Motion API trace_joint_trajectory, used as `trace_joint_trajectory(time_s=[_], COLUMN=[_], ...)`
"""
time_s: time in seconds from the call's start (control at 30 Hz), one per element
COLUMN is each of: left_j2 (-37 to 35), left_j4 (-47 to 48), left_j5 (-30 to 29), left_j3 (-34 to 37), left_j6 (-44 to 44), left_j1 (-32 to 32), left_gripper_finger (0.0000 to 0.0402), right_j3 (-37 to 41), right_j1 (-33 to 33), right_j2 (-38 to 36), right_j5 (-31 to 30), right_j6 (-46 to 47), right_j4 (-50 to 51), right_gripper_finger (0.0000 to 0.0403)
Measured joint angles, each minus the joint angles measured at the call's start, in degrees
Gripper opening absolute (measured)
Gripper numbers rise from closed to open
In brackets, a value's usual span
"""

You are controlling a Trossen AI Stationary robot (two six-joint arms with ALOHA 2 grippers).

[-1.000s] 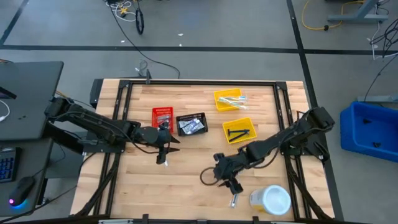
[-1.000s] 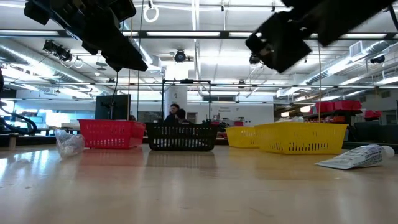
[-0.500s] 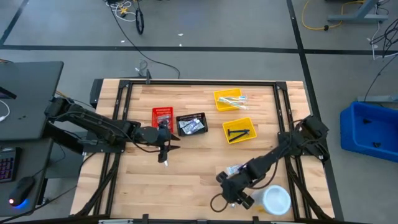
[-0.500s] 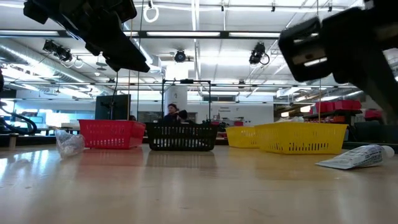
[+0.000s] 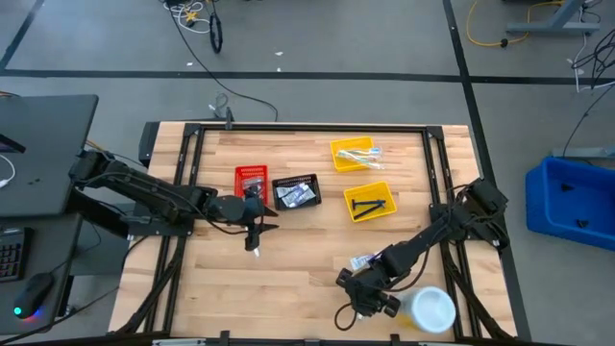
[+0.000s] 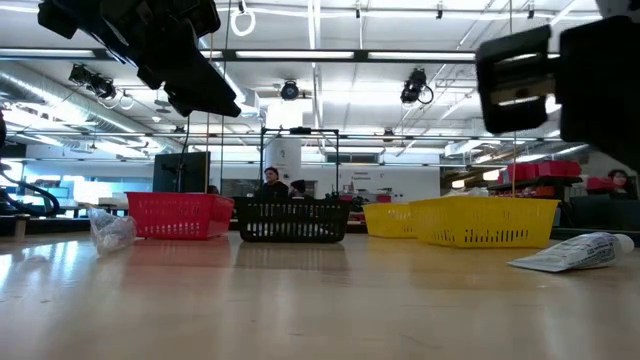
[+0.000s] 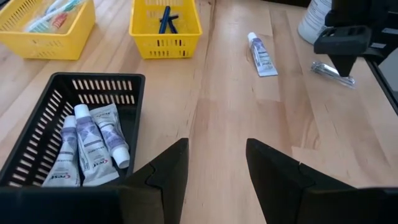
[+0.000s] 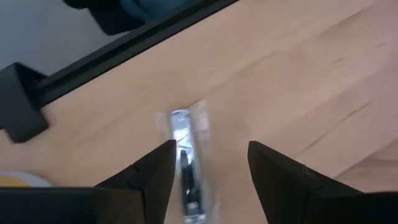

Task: Pick & Place Travel size toiletries
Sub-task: Put the silver nail cutter into the red bin

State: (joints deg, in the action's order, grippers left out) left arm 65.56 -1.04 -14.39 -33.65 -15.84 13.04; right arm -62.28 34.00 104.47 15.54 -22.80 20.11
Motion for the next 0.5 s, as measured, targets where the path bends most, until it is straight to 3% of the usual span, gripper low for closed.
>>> trace_joint_trajectory(time_s=[0.27,0.5], left_j2=[0.0,0.0], left_j4=[0.0,0.0], left_j5=[-1.2,-1.3], left_j3=[0.0,0.0], left_j6=[0.1,0.4], left_j1=[0.0,0.0], left_gripper_finger=[0.0171,0.0171], right_j3=[0.0,0.3], right_j1=[1.7,2.7], right_j2=[0.0,0.0], right_j5=[0.0,-3.8], right_j6=[4.7,-0.9], right_j4=[0.4,0.9], right_gripper_finger=[0.0215,0.0207])
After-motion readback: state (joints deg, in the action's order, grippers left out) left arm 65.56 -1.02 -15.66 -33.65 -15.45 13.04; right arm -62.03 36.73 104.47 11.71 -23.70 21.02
